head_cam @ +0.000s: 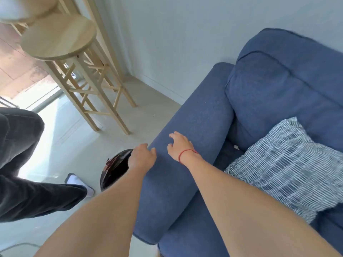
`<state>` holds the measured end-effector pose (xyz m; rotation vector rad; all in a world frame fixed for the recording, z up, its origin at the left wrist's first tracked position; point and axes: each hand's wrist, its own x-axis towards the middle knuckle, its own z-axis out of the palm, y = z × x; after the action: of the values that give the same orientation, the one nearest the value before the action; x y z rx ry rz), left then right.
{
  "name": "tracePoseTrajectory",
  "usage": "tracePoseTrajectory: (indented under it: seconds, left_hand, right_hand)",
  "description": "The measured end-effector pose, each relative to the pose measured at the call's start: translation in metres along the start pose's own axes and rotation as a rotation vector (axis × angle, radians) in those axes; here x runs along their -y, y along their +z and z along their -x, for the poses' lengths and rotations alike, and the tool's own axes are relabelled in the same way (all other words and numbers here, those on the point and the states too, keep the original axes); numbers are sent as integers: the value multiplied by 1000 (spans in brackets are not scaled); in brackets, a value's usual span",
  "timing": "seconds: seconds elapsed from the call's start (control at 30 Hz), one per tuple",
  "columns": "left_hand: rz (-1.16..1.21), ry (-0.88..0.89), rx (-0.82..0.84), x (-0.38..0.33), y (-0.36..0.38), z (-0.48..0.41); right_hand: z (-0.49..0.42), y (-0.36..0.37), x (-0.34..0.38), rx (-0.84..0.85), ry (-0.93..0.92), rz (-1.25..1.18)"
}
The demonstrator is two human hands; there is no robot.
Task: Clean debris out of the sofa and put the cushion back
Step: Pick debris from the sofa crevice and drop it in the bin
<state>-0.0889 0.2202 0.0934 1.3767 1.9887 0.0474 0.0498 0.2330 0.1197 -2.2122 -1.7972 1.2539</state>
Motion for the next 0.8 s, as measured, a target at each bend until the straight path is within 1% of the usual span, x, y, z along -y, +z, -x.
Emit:
tracePoseTrajectory:
  seconds: [0.2,0.3,0.53,0.63,0.7,0.8]
  left_hand:
    - [-2,119,16,-64,40,72]
    - [29,114,54,-74,65,98]
    - [31,66,237,-39,162,114]
    - [23,9,365,-11,211,110]
    - [14,-51,428,5,235,103]
    - [18,-71,434,18,258,90]
  right_hand:
    - [62,-45,-85,-37,67,47]
    - [83,-47,-121,-31,112,23]
    - [81,12,-188,39,166,-62]
    - [74,44,-215,109,193,-75]
    - [63,64,-227,132,172,-91]
    - [45,92,-235,168,124,-60]
